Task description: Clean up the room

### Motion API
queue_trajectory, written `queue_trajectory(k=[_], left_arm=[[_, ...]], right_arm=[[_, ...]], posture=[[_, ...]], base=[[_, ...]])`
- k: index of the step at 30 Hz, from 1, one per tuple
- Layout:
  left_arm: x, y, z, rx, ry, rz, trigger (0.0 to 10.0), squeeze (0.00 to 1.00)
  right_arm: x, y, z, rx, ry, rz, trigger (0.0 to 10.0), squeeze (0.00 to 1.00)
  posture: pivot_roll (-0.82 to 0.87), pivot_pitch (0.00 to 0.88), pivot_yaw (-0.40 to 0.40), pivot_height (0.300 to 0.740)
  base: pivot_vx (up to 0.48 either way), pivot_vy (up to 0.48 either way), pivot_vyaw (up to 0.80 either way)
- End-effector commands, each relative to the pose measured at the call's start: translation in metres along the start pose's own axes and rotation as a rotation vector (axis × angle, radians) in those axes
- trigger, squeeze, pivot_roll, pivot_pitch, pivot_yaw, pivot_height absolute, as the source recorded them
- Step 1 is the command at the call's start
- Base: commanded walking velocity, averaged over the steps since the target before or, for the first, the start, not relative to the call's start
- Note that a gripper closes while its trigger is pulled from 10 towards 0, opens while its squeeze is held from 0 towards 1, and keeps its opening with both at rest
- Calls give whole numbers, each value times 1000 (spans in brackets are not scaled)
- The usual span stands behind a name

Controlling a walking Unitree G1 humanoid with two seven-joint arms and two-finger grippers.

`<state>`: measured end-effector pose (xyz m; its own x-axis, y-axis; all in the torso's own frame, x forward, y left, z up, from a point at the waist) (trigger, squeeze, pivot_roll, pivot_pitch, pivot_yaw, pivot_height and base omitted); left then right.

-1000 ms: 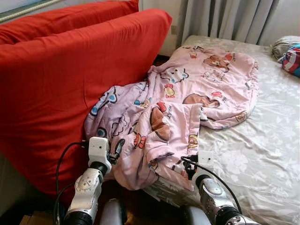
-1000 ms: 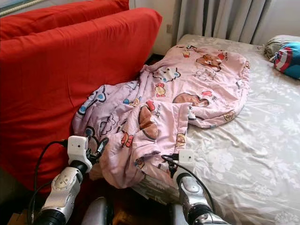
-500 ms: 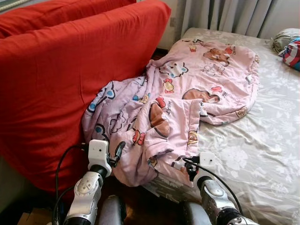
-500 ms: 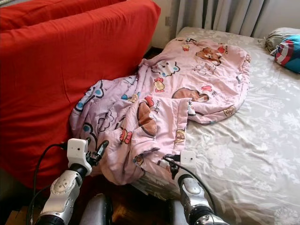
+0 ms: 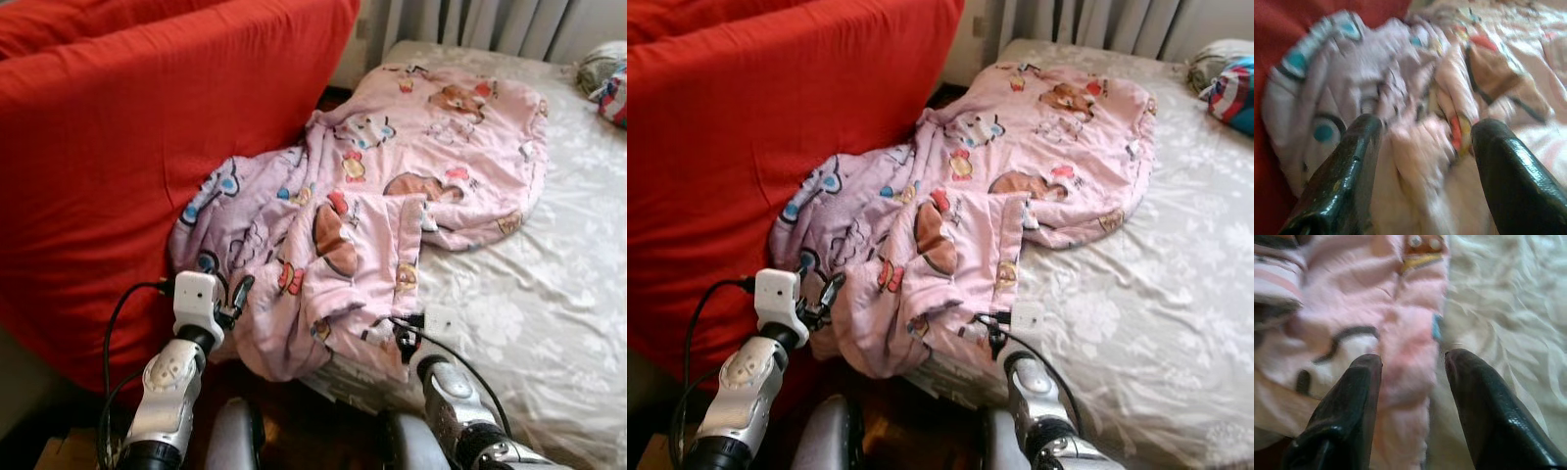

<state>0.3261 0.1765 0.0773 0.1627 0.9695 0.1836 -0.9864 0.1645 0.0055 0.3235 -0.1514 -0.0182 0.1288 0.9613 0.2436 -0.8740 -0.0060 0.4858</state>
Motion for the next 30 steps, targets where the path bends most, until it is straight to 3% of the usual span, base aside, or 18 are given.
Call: queue_trajectory(k=[1,9,18,30], left_arm=[[-1,5,-4,19,12,-2,10000,0],[-4,10,-6,29,18,-7,10000,0],[-4,12,-6,38,10,-13,10000,0],[-3,17,-3,36,8,-13,10000,0]], right_arm=[[-3,2,-5,9,-15,-4,10000,0],[-3,3,-9,19,-25,3,10000,0],[17,-2,16,-84,-98,116,10000,0],[13,-3,17,-63,-101,101,10000,0]], posture=[[-35,138,16,563],[-28,138,18,563],[-12,139,20,563],[6,171,22,563]], base=[[0,0,0],[0,0,0],[0,0,0],[0,0,0]])
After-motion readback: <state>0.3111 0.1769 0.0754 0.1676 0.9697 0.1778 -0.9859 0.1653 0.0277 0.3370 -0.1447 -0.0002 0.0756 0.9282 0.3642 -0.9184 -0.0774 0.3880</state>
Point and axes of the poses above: a point about 5 cm out from each wrist's last joint towards the gripper, its own y axis pointing back from the gripper into the wrist, its own z axis along the axis of the wrist's last joint, x = y × z, the point moved 3 cm from there along -y, pointing out of the wrist towards the gripper, and after that the axes turned 8 degrees about -y, right-handed, at the moved point
